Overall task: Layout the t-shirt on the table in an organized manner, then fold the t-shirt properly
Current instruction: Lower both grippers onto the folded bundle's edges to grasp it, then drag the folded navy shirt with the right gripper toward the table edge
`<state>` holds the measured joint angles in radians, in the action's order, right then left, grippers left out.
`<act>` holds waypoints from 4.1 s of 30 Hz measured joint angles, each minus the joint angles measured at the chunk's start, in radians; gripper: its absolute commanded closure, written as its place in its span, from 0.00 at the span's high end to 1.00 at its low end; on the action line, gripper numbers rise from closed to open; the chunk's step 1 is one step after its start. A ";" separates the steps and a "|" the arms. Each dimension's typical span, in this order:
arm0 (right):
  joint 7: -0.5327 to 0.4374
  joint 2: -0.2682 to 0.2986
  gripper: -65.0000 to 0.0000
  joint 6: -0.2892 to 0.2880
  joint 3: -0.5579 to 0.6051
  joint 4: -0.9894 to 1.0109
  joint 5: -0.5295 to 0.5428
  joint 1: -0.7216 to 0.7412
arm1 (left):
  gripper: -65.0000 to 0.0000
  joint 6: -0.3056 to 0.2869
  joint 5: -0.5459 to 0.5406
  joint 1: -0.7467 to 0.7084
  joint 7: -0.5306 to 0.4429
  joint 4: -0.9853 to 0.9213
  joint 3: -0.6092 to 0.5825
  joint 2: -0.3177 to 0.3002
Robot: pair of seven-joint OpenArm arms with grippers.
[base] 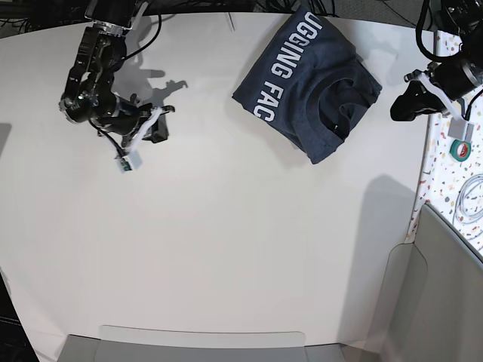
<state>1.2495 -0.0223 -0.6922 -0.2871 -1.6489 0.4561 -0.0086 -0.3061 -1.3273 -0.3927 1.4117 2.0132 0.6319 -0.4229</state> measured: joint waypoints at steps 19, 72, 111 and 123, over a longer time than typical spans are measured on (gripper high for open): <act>-0.012 -0.006 0.00 0.000 0.766 -0.047 0.021 0.135 | 0.02 0.000 -0.117 0.100 -0.002 -0.002 -0.408 -0.007; -0.160 -0.108 0.00 0.000 0.561 0.092 -0.068 0.180 | 0.02 0.007 0.586 0.163 -0.159 -0.195 -0.068 0.131; -0.178 -0.116 0.00 -0.001 1.025 0.386 0.088 0.259 | 0.02 0.008 0.593 0.166 -0.167 -0.198 -0.069 0.160; -0.269 -0.125 0.00 0.000 1.014 0.503 0.121 0.267 | 0.02 0.008 0.591 0.166 -0.168 -0.198 -0.069 0.159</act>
<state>0.9810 -0.1474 -0.6922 0.7265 -1.1461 0.5770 0.2581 -0.2985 -0.7361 -0.2272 1.2438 1.8156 0.5632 -0.2638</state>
